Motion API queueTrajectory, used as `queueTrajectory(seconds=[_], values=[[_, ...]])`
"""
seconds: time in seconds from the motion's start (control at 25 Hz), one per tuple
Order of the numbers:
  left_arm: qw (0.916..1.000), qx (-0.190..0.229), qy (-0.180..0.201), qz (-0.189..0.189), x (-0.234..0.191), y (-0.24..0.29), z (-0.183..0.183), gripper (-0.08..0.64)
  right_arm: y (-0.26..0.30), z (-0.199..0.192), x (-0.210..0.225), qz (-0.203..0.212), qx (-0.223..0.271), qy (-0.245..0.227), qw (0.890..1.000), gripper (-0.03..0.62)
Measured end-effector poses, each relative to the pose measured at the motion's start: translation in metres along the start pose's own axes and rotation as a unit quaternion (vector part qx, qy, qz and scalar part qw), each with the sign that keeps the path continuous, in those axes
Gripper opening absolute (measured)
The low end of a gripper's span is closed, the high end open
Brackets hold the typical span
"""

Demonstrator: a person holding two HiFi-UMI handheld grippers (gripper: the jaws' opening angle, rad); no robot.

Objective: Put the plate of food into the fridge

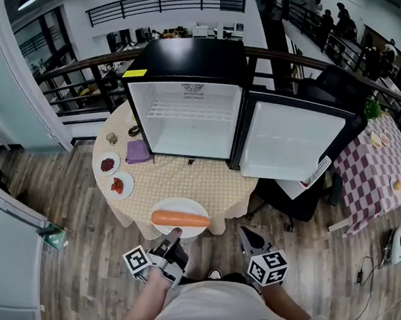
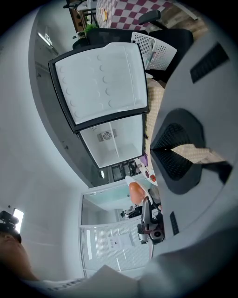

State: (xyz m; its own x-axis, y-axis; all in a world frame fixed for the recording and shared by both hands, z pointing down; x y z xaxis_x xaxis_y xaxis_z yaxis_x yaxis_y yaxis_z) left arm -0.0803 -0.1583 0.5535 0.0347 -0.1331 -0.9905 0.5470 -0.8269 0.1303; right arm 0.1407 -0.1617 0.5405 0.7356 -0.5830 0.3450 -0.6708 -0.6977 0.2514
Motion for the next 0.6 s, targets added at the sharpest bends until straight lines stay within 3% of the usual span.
queueTrajectory(seconds=[0.32, 0.6], values=[[0.9997, -0.005, -0.015, 0.017, -0.005, 0.021, 0.029, 0.025, 0.039, 0.007, 0.006, 0.008, -0.018, 0.004, 1.0, 0.02], [0.9984, -0.051, -0.011, 0.02, -0.003, 0.055, 0.085, 0.025, 0.087, 0.025, 0.001, -0.031, -0.017, 0.01, 0.999, 0.02]])
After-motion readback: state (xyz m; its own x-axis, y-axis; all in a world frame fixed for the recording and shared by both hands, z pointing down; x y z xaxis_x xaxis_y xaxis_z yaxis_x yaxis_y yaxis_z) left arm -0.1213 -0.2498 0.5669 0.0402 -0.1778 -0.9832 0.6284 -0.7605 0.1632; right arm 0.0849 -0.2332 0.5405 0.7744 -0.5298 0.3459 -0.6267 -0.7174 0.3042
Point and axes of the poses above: the fingertips, and each gripper's own axes: y forward along the fingers, x to its right, z out of its top, the point moved 2 cm from there along -y, backward along the fingers, and after that the axes turned 10 degrees about z, right-handed, at the moved point
